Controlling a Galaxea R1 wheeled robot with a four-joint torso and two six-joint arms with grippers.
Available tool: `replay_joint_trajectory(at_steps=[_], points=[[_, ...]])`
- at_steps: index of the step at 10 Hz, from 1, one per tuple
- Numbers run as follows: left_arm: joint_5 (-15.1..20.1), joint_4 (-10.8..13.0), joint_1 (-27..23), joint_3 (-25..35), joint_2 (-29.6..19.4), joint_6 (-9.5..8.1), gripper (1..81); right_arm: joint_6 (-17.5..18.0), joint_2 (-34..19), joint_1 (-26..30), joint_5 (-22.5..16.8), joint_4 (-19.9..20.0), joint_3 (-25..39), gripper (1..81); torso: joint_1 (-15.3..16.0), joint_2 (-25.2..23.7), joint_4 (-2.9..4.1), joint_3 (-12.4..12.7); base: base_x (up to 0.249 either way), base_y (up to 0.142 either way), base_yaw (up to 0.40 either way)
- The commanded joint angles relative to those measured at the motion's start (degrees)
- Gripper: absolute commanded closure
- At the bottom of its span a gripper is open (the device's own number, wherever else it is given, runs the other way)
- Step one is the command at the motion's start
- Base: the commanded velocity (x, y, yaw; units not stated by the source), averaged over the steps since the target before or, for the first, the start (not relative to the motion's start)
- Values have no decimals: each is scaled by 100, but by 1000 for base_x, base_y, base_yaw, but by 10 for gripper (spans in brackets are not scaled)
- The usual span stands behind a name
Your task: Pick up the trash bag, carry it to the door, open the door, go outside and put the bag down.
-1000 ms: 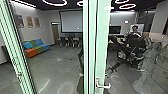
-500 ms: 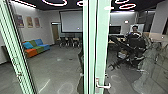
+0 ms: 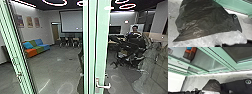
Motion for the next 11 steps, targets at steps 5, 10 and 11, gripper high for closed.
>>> replay_joint_trajectory(at_steps=[5, 10, 11], points=[[339, -54, -389, -39, -17, 31, 811, 1, -1117, 2238, -999, 1134, 783, 10, 0, 2, 0, 0, 0, 0, 0], [339, -63, -389, -39, -9, 31, 811, 80, -1223, 3944, -2256, 1653, 713, 10, 2, 2, 0, 0, 0, 0, 0], [339, -54, -389, -39, -9, 30, 811, 97, -1205, 4164, -2415, 1706, 713, 10, 2, 2, 0, 0, 0, 0, 0]])
